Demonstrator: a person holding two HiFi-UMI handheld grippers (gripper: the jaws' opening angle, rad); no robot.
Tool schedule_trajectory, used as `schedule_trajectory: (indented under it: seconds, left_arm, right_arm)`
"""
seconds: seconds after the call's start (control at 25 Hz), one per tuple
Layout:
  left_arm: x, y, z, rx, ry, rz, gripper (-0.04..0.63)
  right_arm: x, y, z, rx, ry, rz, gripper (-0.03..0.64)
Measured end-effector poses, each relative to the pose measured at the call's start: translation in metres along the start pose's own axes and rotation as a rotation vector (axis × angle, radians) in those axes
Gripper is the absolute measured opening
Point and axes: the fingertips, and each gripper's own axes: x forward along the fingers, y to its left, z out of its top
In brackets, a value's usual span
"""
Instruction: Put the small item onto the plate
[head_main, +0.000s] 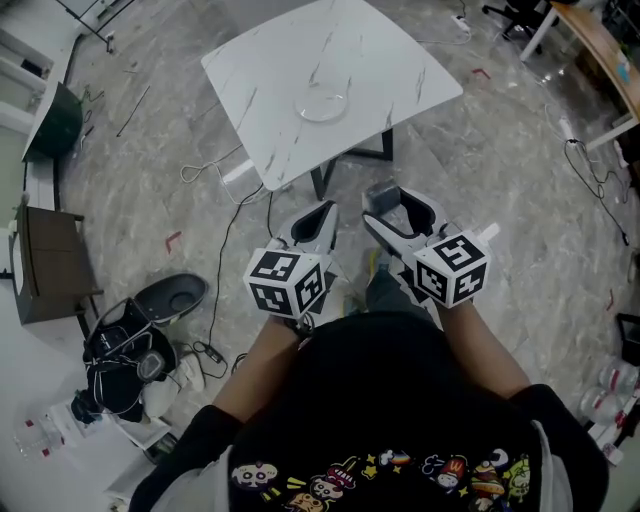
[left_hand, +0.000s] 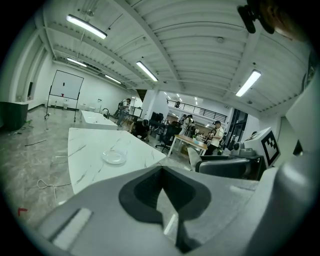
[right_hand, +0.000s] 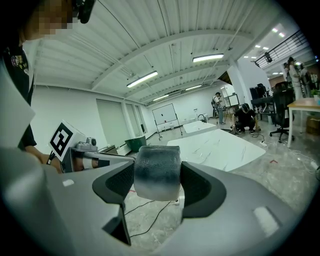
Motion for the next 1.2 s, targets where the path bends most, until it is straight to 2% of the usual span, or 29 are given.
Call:
schedule_trajectory:
  seconds: [0.52, 0.84, 1.2]
  left_arm:
    - [0.067, 0.027, 0.022, -0.037, 0.020, 0.056, 0.000]
    - [0.111, 0.045, 0.034, -0.058, 0.020, 0.112, 0.000]
    - [0.130, 0.066, 0.033, -0.080, 0.028, 0.161, 0.000]
  right_arm:
    - [0.045, -0.064, 0.025, -0.001, 0.038, 0.058, 0.318]
    - [0.078, -0.101, 0.038, -0.016, 0.068, 0.132, 0.318]
    - [0.116, -0.126, 0.040, -0.043, 0.112, 0.179, 0.318]
